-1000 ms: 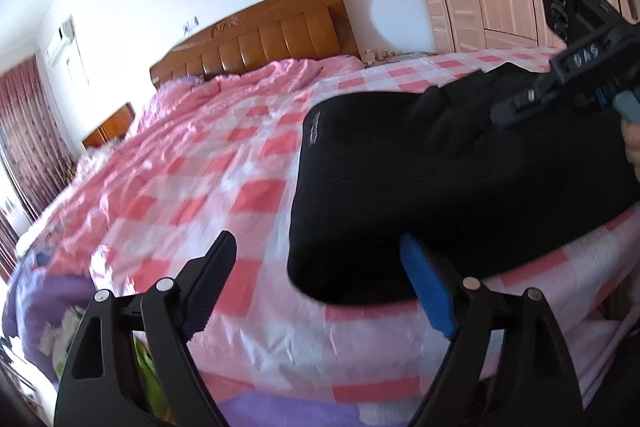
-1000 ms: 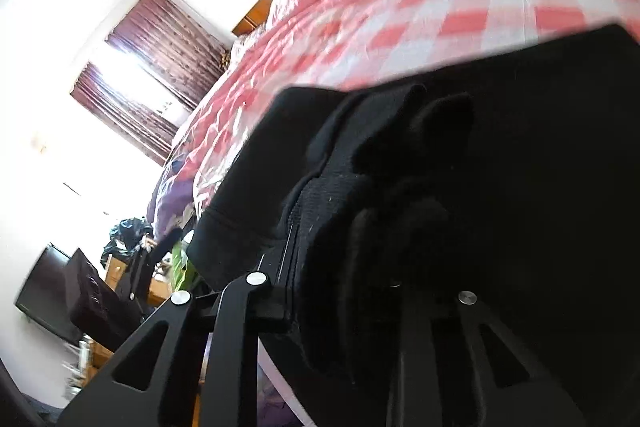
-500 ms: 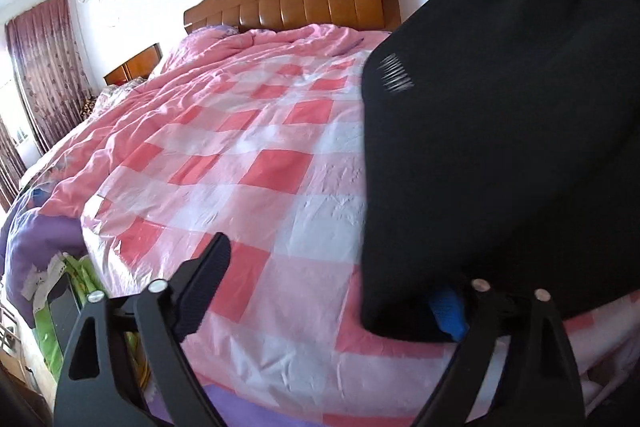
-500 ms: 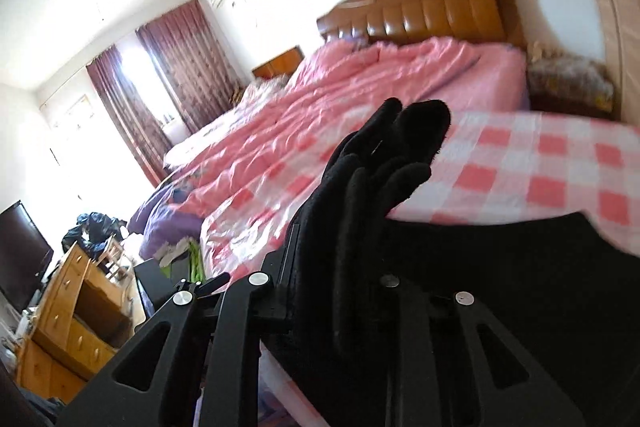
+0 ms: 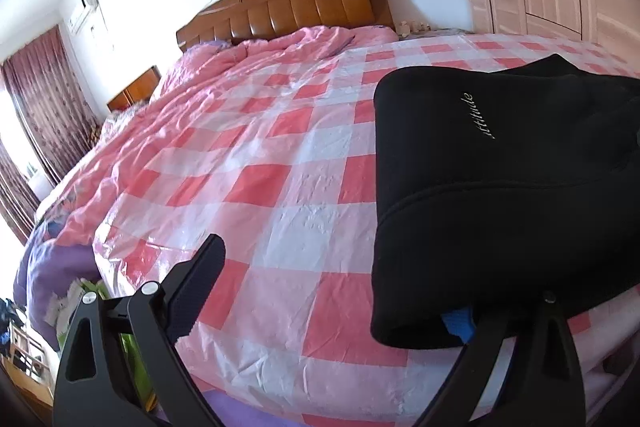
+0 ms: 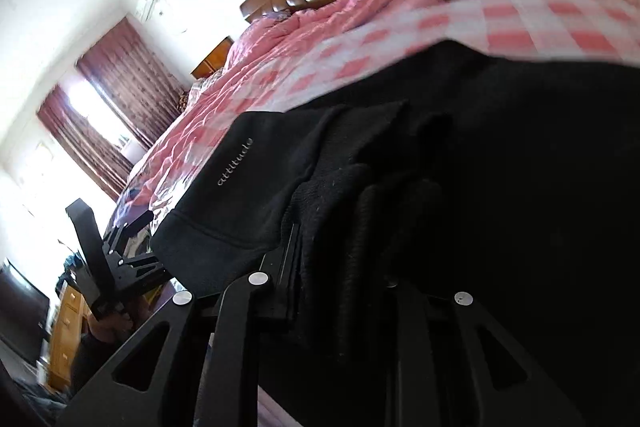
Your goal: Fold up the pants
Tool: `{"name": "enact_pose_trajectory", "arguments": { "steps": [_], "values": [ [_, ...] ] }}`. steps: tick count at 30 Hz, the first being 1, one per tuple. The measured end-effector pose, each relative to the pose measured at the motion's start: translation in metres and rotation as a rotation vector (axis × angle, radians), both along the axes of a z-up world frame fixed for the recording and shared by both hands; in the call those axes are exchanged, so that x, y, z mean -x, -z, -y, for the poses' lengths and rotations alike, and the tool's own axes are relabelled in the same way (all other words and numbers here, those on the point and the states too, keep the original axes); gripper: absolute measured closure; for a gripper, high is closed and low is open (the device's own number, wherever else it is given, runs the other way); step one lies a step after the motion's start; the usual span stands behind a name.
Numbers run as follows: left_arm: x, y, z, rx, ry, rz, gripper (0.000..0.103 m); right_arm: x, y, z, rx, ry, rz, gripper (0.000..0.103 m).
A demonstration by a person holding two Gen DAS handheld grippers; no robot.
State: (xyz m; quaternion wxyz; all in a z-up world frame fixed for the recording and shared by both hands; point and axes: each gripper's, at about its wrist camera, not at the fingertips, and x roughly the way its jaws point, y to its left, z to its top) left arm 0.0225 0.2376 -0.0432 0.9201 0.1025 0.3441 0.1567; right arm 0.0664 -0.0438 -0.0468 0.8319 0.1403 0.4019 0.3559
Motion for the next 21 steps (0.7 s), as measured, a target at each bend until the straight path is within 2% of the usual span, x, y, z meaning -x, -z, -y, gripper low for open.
{"name": "enact_pose_trajectory", "arguments": {
  "steps": [5, 8, 11, 12, 13, 14, 15, 16, 17, 21],
  "values": [
    [0.001, 0.0, -0.001, -0.001, -0.021, -0.009, 0.008, -0.002, -0.009, -0.001, -0.009, -0.006, 0.025, 0.082],
    [0.001, 0.001, 0.0, -0.002, -0.025, -0.01, 0.008, -0.004, 0.007, 0.0, 0.005, -0.014, -0.046, 0.081],
    [0.001, 0.003, 0.0, -0.01, -0.022, -0.015, 0.007, -0.006, 0.011, 0.005, -0.008, -0.001, -0.064, 0.079],
    [0.001, 0.002, 0.0, -0.007, -0.021, -0.017, 0.006, -0.008, 0.011, 0.006, -0.003, 0.008, -0.075, 0.074],
    [0.001, 0.002, 0.0, -0.005, -0.02, -0.02, 0.006, -0.009, 0.01, 0.007, 0.011, 0.017, -0.081, 0.06],
    [0.001, 0.002, 0.0, -0.009, -0.016, -0.023, 0.006, -0.009, 0.007, 0.008, 0.024, 0.023, -0.08, 0.05],
    [0.002, 0.001, 0.001, -0.019, -0.009, -0.026, 0.006, -0.007, 0.003, 0.01, 0.032, 0.026, -0.067, 0.044],
    [0.007, -0.001, 0.004, -0.045, 0.01, -0.032, 0.006, -0.004, -0.001, 0.013, 0.043, 0.035, -0.05, 0.032],
    [0.011, -0.002, 0.005, -0.071, 0.022, -0.038, 0.006, -0.001, -0.007, 0.017, 0.056, 0.048, -0.025, 0.027],
    [0.039, -0.009, 0.009, -0.15, 0.063, -0.065, 0.007, 0.013, -0.034, 0.027, 0.176, 0.12, 0.115, 0.027]
  ]
}}
